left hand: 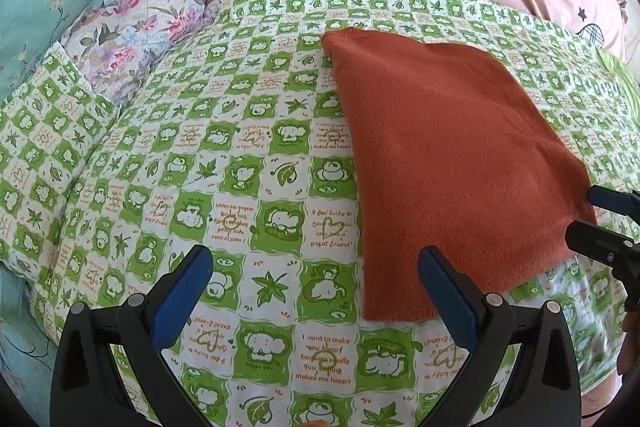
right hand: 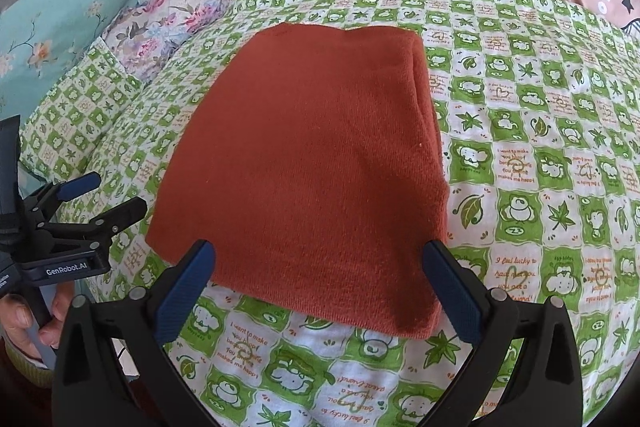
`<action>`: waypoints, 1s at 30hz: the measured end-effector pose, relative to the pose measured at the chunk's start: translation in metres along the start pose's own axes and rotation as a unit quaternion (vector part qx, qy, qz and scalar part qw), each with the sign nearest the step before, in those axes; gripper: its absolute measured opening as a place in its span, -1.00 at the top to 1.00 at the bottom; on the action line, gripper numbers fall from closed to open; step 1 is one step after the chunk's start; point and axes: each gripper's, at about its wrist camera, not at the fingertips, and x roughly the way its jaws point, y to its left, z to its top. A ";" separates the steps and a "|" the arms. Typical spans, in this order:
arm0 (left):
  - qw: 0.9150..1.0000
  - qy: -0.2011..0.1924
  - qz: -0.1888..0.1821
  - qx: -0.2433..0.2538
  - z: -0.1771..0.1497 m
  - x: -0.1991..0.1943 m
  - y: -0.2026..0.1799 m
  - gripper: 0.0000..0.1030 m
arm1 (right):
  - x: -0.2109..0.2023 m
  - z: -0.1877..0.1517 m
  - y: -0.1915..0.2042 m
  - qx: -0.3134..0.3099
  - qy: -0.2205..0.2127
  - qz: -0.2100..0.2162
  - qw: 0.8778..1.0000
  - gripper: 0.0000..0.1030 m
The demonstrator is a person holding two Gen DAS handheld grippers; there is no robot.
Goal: Fold small clothes
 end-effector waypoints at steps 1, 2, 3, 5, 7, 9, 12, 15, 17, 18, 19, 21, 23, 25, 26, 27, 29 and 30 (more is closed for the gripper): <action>1.000 0.000 0.001 0.000 0.001 0.000 0.000 -0.99 | 0.000 0.000 0.000 0.000 0.000 0.000 1.000 -0.99; 1.000 -0.001 0.002 -0.001 0.001 0.000 0.000 -0.99 | 0.000 0.001 -0.001 -0.001 -0.001 0.001 1.000 -0.99; 1.000 -0.002 0.003 -0.001 0.001 -0.001 -0.001 -0.99 | -0.001 0.002 -0.001 -0.002 -0.002 0.002 1.000 -0.99; 1.000 -0.004 0.002 0.000 0.001 -0.002 -0.001 -0.99 | -0.002 0.004 -0.001 -0.003 -0.004 0.002 1.000 -0.99; 1.000 -0.006 0.003 0.002 0.001 -0.003 -0.003 -0.99 | -0.002 0.005 -0.002 -0.004 -0.006 0.002 1.000 -0.99; 1.000 -0.007 0.003 0.003 0.001 -0.004 -0.004 -0.99 | -0.003 0.005 -0.003 -0.002 -0.008 0.002 1.000 -0.99; 1.000 -0.010 0.003 0.003 0.001 -0.006 -0.005 -0.99 | -0.006 0.003 -0.004 -0.001 -0.010 0.002 1.000 -0.99; 1.000 -0.013 0.002 0.003 0.001 -0.008 -0.005 -0.99 | -0.008 0.002 -0.004 -0.002 -0.013 0.002 1.000 -0.99; 1.000 -0.016 0.000 0.001 0.001 -0.010 -0.006 -0.99 | -0.009 0.001 -0.003 -0.002 -0.014 0.001 1.000 -0.99; 1.000 -0.017 0.000 0.000 0.001 -0.011 -0.005 -0.99 | -0.009 0.001 -0.003 -0.002 -0.014 0.000 1.000 -0.99; 1.000 -0.018 0.000 0.000 0.001 -0.011 -0.006 -0.99 | -0.009 0.001 -0.003 -0.002 -0.015 0.001 1.000 -0.99; 1.000 -0.021 0.002 0.001 0.001 -0.012 -0.006 -0.99 | -0.009 0.001 -0.004 -0.002 -0.015 0.002 1.000 -0.99; 1.000 -0.021 0.006 0.001 0.001 -0.012 -0.006 -0.99 | -0.010 0.000 -0.003 -0.003 -0.016 0.002 1.000 -0.99; 1.000 -0.021 0.008 -0.001 0.002 -0.012 -0.006 -0.99 | -0.011 0.002 -0.003 -0.006 -0.015 0.002 1.000 -0.99; 1.000 -0.021 0.009 -0.002 0.002 -0.012 -0.006 -0.99 | -0.012 0.002 -0.004 -0.007 -0.016 0.000 1.000 -0.99; 1.000 -0.021 0.009 -0.002 0.002 -0.012 -0.006 -0.99 | -0.013 0.002 -0.003 -0.007 -0.016 -0.001 1.000 -0.99; 1.000 -0.021 0.009 -0.001 0.002 -0.012 -0.006 -0.99 | -0.014 0.003 -0.004 -0.007 -0.018 -0.001 1.000 -0.99; 1.000 -0.021 0.009 -0.001 0.002 -0.012 -0.006 -0.99 | -0.014 0.003 -0.005 -0.005 -0.019 -0.001 1.000 -0.99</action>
